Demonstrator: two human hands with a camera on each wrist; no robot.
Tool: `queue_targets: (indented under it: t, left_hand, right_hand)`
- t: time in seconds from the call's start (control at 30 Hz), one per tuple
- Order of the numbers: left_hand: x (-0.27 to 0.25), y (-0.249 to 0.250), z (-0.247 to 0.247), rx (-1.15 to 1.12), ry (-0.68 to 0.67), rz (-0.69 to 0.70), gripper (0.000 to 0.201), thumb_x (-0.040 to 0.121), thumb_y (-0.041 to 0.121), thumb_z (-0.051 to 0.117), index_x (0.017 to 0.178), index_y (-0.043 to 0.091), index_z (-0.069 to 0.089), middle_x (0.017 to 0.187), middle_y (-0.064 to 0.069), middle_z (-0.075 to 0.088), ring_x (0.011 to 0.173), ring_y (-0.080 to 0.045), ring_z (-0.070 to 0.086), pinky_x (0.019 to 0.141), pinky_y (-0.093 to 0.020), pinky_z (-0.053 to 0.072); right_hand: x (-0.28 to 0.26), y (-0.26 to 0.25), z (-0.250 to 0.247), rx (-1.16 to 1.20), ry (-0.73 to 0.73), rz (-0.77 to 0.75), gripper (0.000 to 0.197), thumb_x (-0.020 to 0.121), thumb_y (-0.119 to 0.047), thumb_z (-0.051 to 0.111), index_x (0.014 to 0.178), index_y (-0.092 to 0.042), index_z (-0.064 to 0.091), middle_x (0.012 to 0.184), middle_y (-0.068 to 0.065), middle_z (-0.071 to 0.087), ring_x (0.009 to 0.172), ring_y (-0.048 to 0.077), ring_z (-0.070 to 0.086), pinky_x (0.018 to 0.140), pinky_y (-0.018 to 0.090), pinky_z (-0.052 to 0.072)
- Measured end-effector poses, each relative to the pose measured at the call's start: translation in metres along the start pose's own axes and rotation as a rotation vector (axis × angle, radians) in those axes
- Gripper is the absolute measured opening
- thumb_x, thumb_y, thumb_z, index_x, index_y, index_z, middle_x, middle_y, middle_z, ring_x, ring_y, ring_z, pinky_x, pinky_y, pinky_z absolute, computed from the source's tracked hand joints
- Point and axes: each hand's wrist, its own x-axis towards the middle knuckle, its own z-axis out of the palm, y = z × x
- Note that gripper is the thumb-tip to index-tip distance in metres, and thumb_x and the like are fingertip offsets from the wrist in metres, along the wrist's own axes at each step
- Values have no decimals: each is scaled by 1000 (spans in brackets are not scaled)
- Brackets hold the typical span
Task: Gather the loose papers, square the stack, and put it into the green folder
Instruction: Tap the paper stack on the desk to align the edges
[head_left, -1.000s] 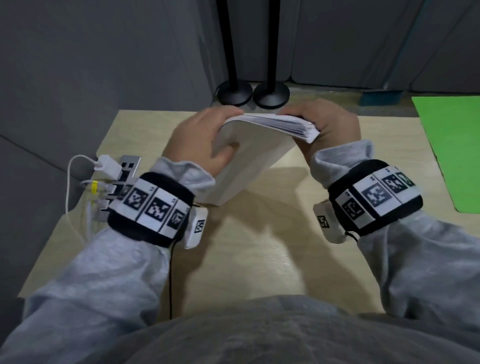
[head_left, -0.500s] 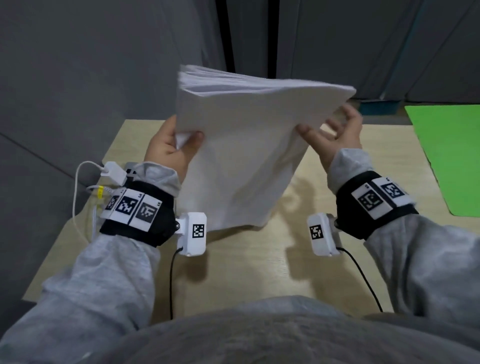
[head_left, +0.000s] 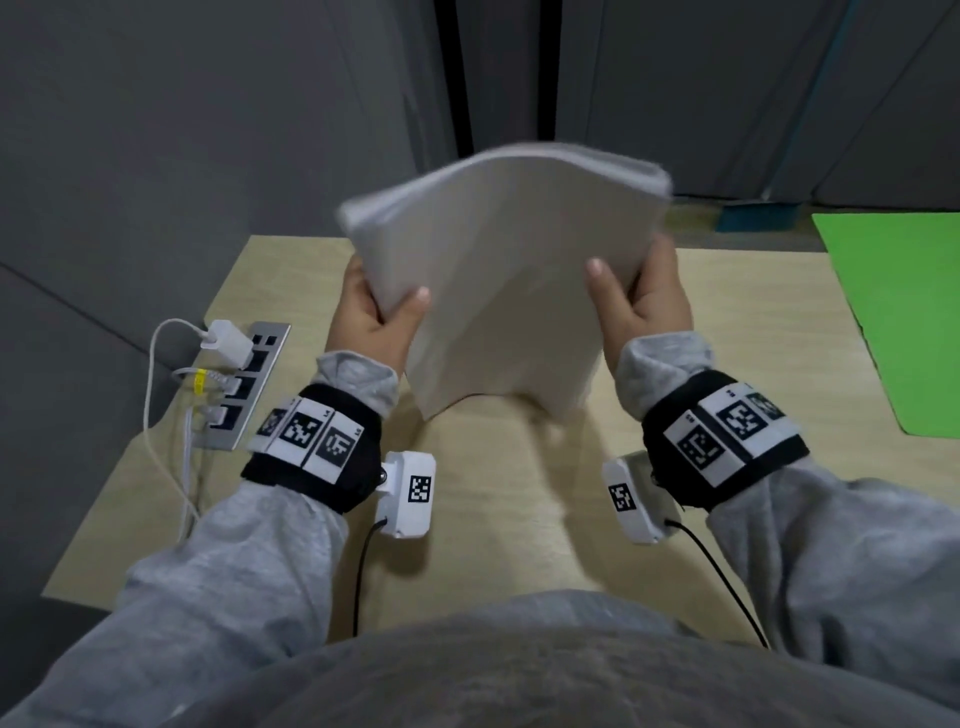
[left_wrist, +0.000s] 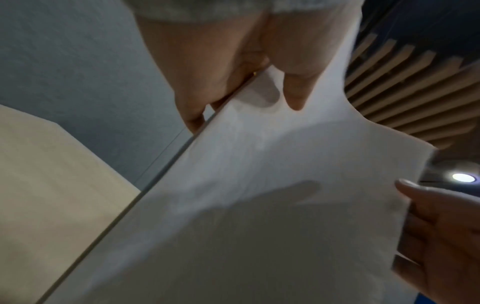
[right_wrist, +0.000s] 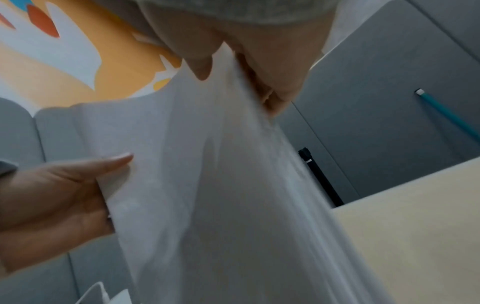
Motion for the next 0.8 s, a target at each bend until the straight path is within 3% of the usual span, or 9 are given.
queue_targets:
  t: [0.07,0.13,0.23,0.3,0.4,0.47,0.6,0.67,0.8]
  left_hand:
    - [-3,-3,0,54,-13,-14,34,91,15,56,122,18,41,92,16,59,73,17,59,62,-3,46]
    - [-3,-2,1,57,0,-40,28,95,17,50,121,20,41,93,16,60,73,17,59,61,-3,46]
    - [-3,5,6,4,83,-72,38,94,21,51,131,16,42,95,13,64,85,1,64,75,-18,52]
    - [-2,10,5,-43,126,-39,38,92,18,55,129,17,45,94,15,66,89,-5,65,78,-24,54]
    - [-3,18,-6,-158,104,14,34,82,11,66,111,23,53,86,18,69,84,1,66,70,-16,52]
    - [-3,23,-11,-173,52,30,37,72,16,72,105,25,56,88,14,68,86,-3,66,72,-21,52]
    - [-1,30,-13,-206,-44,42,47,70,25,71,112,12,56,101,-3,65,98,-20,63,81,-36,53]
    - [0,35,-13,-211,-85,58,38,73,26,70,109,21,61,104,-5,65,103,-25,62,87,-42,52]
    - [0,41,-13,-118,-67,36,16,83,32,66,97,25,67,84,12,71,87,-5,68,73,-20,53]
  right_hand:
    - [-1,7,1,-43,-36,17,33,94,-19,52,126,-19,44,110,-11,61,95,-3,61,81,16,52]
    - [2,8,3,-85,-50,27,29,94,-16,48,124,-19,47,106,-9,62,93,7,61,80,20,50]
    - [5,6,4,-158,-26,33,25,95,-16,43,116,-23,54,96,-5,64,85,15,60,74,30,50]
    - [3,-1,3,-81,35,-23,28,94,-14,42,116,-26,56,95,-8,65,84,11,61,74,29,53]
    - [1,-8,1,57,73,-48,27,88,-18,51,108,-35,55,92,-17,65,85,3,62,77,30,55]
    - [1,-10,0,129,68,-1,31,81,-22,60,102,-45,54,93,-16,67,89,7,66,81,37,57]
    - [1,-15,-1,165,56,15,36,77,-20,68,99,-46,56,86,-21,69,84,0,66,74,26,55]
    - [1,-20,-1,191,54,2,33,77,-18,69,93,-46,60,84,-19,70,82,2,67,72,25,55]
    - [3,-27,-2,208,37,-28,29,82,-13,68,87,-41,66,80,-18,71,83,2,67,76,24,55]
